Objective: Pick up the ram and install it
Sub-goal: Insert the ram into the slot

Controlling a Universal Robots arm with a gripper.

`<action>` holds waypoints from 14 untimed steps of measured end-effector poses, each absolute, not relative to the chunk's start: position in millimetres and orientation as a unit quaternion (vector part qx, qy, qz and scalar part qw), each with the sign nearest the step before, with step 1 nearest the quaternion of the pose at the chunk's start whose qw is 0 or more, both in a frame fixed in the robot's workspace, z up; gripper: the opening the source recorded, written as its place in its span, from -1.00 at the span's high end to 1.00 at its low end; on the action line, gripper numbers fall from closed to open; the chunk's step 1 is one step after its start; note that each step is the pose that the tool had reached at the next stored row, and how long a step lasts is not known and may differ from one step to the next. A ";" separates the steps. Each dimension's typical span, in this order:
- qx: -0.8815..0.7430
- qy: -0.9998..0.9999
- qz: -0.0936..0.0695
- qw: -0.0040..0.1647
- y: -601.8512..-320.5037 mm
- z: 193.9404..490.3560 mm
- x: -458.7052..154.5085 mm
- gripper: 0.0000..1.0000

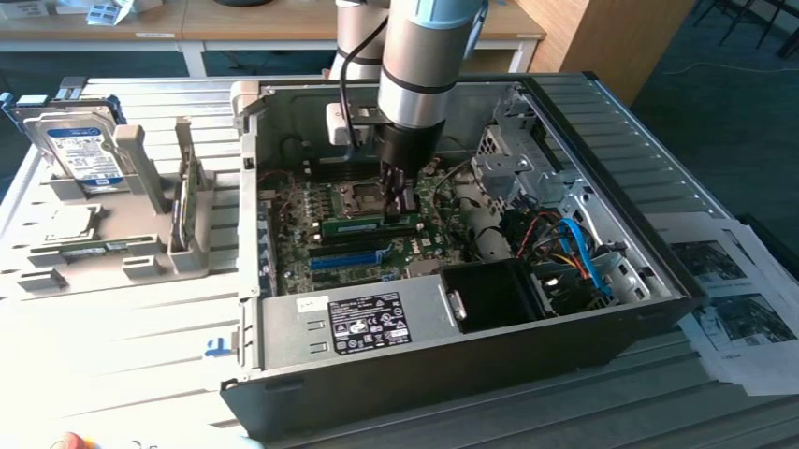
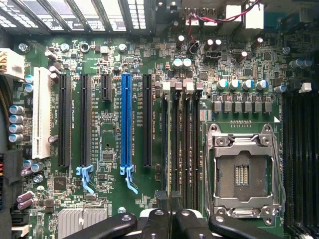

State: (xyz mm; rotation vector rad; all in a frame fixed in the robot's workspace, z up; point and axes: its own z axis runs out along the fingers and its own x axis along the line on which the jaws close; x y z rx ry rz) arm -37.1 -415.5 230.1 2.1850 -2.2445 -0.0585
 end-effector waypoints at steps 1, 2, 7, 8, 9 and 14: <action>0.697 -0.716 -0.019 0.004 -415.5 230.1 -37.1 0.76; 0.697 -0.716 -0.019 0.004 -415.5 230.1 -37.0 0.76; 0.698 -0.715 -0.019 0.004 -415.5 230.1 -36.4 0.76; 0.699 -0.715 -0.019 0.004 -415.5 230.1 -36.3 0.76; 0.699 -0.715 -0.019 0.004 -415.5 230.1 -36.3 0.76; 0.699 -0.715 -0.019 0.004 -415.5 230.1 -37.4 0.76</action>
